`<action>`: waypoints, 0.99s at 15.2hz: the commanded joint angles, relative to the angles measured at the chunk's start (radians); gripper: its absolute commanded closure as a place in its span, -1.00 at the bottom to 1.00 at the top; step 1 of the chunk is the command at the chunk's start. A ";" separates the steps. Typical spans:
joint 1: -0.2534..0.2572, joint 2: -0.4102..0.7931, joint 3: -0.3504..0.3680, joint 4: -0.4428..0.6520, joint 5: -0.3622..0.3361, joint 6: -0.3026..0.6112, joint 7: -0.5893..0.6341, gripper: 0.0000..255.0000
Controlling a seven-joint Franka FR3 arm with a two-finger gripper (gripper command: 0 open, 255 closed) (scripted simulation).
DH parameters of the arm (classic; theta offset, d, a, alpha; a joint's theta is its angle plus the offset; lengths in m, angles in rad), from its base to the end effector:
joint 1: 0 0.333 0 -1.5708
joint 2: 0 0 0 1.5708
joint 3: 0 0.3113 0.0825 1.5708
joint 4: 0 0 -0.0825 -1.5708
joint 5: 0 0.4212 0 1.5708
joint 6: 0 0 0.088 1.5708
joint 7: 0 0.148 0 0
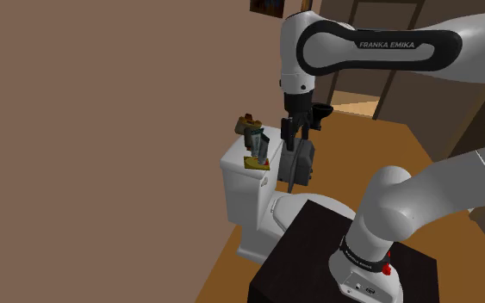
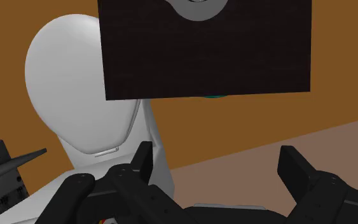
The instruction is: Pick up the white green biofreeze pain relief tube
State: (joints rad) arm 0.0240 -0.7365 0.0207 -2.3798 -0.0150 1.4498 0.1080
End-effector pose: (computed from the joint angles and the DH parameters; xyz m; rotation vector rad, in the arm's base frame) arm 0.3357 0.0133 0.5086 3.0826 -0.1085 -0.2954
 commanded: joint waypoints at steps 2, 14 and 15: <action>0.001 0.008 -0.023 -0.007 -0.021 0.024 -0.046 -1.00; 0.029 0.247 -0.285 0.042 -0.181 0.342 -0.575 -1.00; 0.034 0.277 -0.305 0.057 -0.183 0.368 -0.619 -1.00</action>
State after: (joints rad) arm 0.0547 -0.4848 -0.2611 -2.3329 -0.1916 1.7896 -0.4584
